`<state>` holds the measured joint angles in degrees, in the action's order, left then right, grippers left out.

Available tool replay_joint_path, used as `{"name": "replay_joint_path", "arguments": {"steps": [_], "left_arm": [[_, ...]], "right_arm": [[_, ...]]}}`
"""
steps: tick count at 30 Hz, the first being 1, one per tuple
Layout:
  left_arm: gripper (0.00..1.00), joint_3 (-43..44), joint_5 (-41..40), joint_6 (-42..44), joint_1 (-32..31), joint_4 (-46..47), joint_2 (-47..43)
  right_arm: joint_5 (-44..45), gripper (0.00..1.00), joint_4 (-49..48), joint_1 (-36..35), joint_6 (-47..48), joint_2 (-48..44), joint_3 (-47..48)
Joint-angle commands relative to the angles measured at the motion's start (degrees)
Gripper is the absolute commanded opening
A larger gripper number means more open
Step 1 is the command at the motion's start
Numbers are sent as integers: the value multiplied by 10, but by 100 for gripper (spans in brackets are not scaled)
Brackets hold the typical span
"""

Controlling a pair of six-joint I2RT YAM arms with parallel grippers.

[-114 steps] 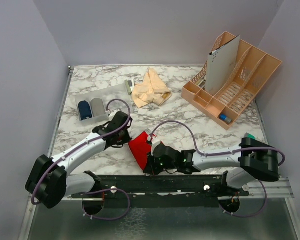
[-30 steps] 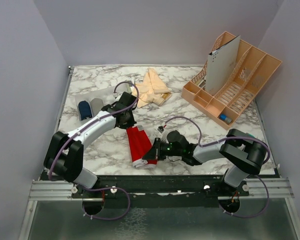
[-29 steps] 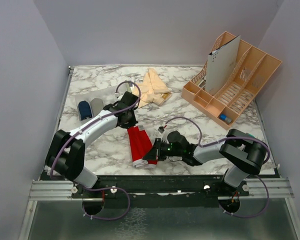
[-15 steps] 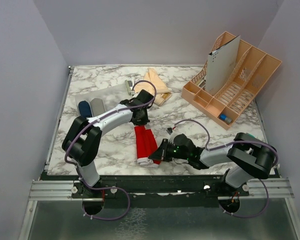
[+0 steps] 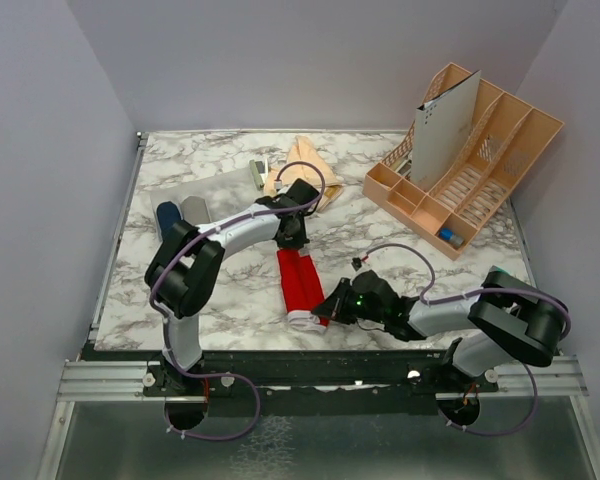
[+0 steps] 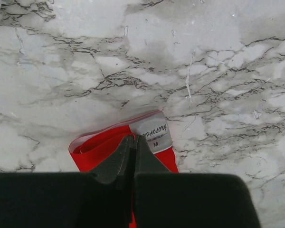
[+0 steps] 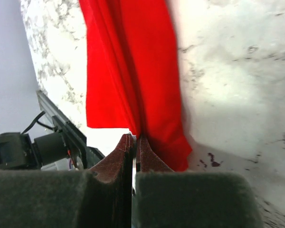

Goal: Roll the underwear
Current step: Fold the underwear at the center of the board.

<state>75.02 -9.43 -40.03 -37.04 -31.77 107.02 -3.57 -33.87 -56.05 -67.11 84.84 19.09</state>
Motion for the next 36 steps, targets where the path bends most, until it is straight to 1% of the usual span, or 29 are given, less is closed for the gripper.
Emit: {"name": "replay_joint_path", "arguments": {"steps": [1, 3, 5, 6, 7, 8, 10, 11, 12, 13, 14, 16, 17, 19, 21, 22, 24, 26, 27, 29, 30, 32, 34, 36], "left_arm": [[0, 29, 2, -5, 0, 29, 22], [0, 34, 9, -5, -1, 31, 27], [2, 39, 15, -6, -1, 34, 31], [5, 42, 18, -5, -1, 34, 33], [12, 45, 22, -4, -1, 33, 36], [17, 47, 25, -4, -1, 34, 37], [19, 48, 27, -4, -2, 34, 36], [21, 49, 26, -5, -2, 34, 35], [27, 49, 25, -6, -2, 34, 33], [30, 49, 25, -5, -2, 34, 30], [30, 50, 26, -4, -2, 34, 27], [32, 53, 27, -3, -2, 34, 21], [35, 54, 27, -3, -2, 34, 16], [44, 57, 29, -3, -1, 34, 6], [45, 61, 30, 0, -2, 35, -8], [49, 62, 30, 1, -2, 35, -15], [51, 62, 27, 5, -2, 38, -32], [57, 58, 24, 6, -2, 40, -50], [60, 54, 22, 8, -1, 41, -59], [64, 44, 18, 9, -1, 45, -78], [65, 37, 17, 10, -1, 46, -86], [69, 18, 18, 10, 1, 52, -107], [70, -12, 18, 5, 8, 58, -130], [72, -50, 21, -2, 21, 70, -159]], "right_arm": [[33, 1, 66, 3, -10, -11, -11], [41, 1, 69, 3, -12, -8, -12], [56, 3, 85, 3, -16, -8, -12], [59, 5, 86, 3, -16, -8, -14], [61, 6, 87, 2, -15, -9, -14], [63, 7, 90, 2, -15, -11, -14], [64, 11, 92, 2, -8, -14, -12], [65, 12, 97, 3, -3, -18, -10], [66, 15, 103, 3, 2, -22, -6], [67, 19, 109, 2, 7, -26, -2], [69, 22, 118, 2, 11, -30, 3], [72, 23, 128, 3, 22, -42, 8], [72, 24, 138, 2, 28, -50, 12], [76, 32, 158, 3, 43, -71, 23], [84, 39, 185, 3, 59, -95, 35], [89, 43, 202, 3, 67, -107, 43], [103, 48, 236, 2, 84, -128, 57], [124, 55, 275, 3, 92, -145, 71], [134, 56, 295, 3, 97, -150, 79], [148, 57, 321, 2, 112, -157, 92], [149, 55, 327, 3, 123, -158, 99], [126, 46, 313, 3, 151, -154, 112], [88, 36, 296, 3, 182, -137, 132], [51, 29, 283, 3, 210, -106, 158]]}}
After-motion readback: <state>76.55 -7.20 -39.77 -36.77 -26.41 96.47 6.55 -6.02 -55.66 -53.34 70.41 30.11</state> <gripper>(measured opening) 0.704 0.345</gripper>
